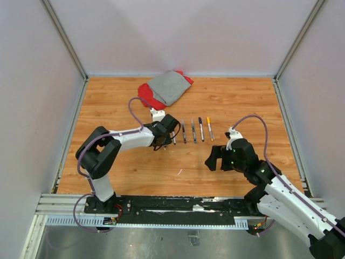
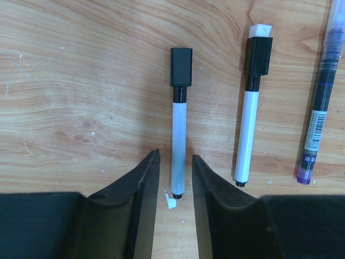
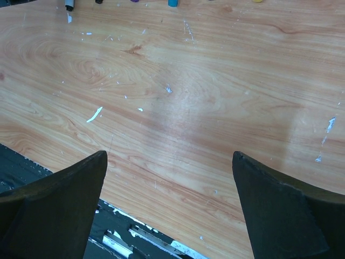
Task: Insert the pens into the pen caps
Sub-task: Place the pen at the center of the board, then reset both arms
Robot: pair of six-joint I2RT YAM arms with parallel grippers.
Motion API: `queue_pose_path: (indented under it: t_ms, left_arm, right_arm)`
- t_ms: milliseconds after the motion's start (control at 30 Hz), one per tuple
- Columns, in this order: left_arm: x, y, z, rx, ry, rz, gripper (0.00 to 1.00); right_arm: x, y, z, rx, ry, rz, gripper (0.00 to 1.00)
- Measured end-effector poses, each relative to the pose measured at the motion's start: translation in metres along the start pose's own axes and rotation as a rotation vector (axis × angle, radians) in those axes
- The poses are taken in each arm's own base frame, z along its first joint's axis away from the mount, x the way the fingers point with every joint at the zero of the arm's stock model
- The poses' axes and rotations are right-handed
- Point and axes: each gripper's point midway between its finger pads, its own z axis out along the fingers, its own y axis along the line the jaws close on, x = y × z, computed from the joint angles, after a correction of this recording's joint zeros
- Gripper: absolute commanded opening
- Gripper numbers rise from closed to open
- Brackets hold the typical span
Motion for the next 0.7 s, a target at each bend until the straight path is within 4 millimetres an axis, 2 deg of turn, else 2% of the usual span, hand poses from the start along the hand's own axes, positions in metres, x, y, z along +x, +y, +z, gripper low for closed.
queue_pose_path:
  t_ms: [133,267,500,600,700]
  left_arm:
    - [-0.007,0.002,-0.01,0.015,-0.022,-0.01,0.46]
    - [-0.03,0.005,-0.042,0.085,-0.11,-0.034,0.52]
    - [-0.088,0.018,-0.14,0.318,-0.38,-0.098,0.71]
    - [-0.103,0.03,-0.177,0.388,-0.477,-0.117,0.81]
    - [-0.112,0.044,-0.204,0.42,-0.543,-0.13,0.92]
  right_arm:
    - [-0.002,0.001,-0.005,-0.009,-0.016,-0.004,0.98]
    - [-0.01,0.004,-0.015,-0.026,-0.055,-0.014,0.98]
    - [-0.039,0.005,-0.04,-0.007,-0.165,-0.056,0.98]
    - [-0.05,0.002,-0.054,0.009,-0.23,-0.077,0.98]
    - [-0.061,-0.002,-0.071,0.021,-0.314,-0.085,0.99]
